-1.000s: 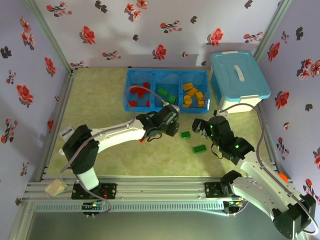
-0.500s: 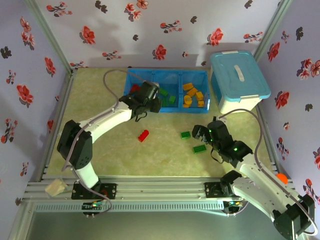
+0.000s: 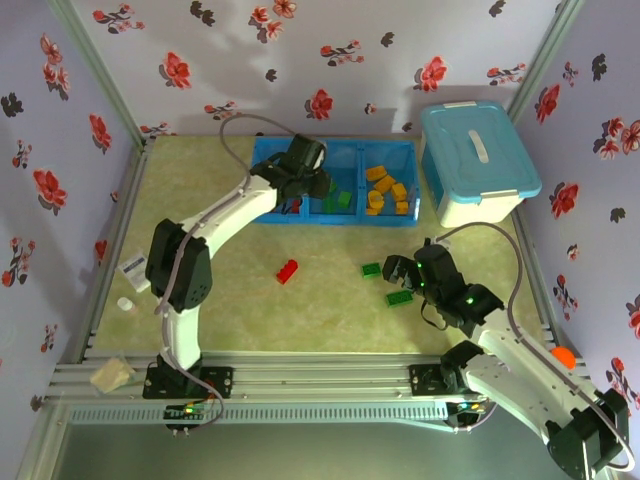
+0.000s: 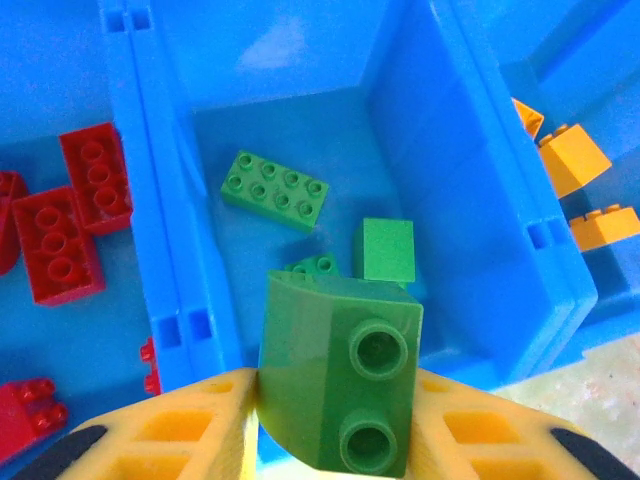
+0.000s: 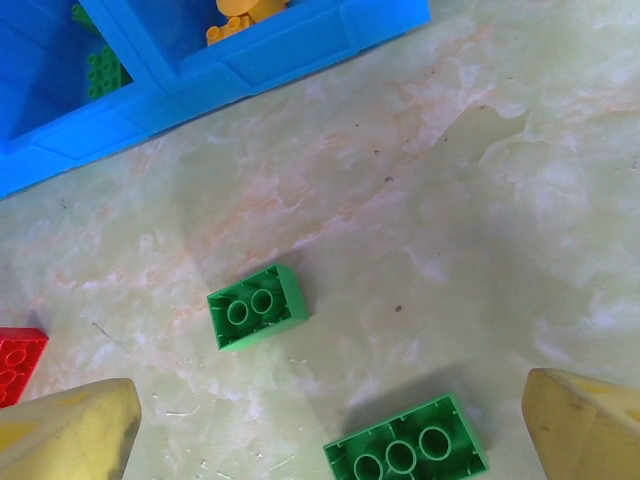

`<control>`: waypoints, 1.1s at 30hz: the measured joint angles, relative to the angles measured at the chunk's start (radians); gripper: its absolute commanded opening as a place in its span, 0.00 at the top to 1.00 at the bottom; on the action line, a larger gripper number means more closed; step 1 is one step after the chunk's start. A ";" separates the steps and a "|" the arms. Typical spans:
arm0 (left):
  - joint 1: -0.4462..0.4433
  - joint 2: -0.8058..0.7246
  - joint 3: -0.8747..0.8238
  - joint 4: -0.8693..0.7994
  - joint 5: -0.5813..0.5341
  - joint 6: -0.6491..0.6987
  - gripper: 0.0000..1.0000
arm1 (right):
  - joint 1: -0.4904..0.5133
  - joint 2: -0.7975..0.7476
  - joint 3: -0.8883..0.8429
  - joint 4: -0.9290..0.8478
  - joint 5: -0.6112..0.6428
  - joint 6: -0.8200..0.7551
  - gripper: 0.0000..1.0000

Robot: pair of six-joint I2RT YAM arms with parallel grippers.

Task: Sort the legos into containers by color
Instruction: Place the lego in the container, then pick up the lego from the center of the table.

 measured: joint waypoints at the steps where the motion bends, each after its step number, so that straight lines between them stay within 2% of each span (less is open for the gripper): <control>1: 0.002 0.018 0.024 -0.008 0.003 0.002 0.64 | 0.000 -0.003 0.000 -0.002 -0.002 0.001 0.02; 3: 0.006 0.048 0.066 -0.026 0.007 0.006 0.62 | 0.000 -0.010 0.000 -0.006 -0.002 0.002 0.02; 7: 0.016 0.094 0.151 -0.089 0.021 0.024 0.47 | 0.000 -0.021 0.000 -0.010 -0.002 0.003 0.01; 10: 0.017 0.093 0.173 -0.110 0.026 0.027 0.41 | 0.000 -0.021 0.000 -0.014 -0.002 0.003 0.01; 15: 0.016 0.061 0.159 -0.113 0.034 0.029 0.41 | 0.000 -0.013 0.000 -0.015 -0.006 0.003 0.01; 22: 0.013 -0.094 0.061 -0.085 0.042 0.029 0.41 | 0.000 0.062 0.000 -0.004 -0.032 0.002 0.01; 28: 0.005 -0.281 -0.122 0.000 0.044 0.028 0.41 | 0.000 0.151 0.004 0.004 -0.055 -0.001 0.01; 33: 0.003 -0.402 -0.266 0.058 0.051 0.027 0.41 | 0.012 0.254 0.046 0.005 -0.065 -0.017 0.06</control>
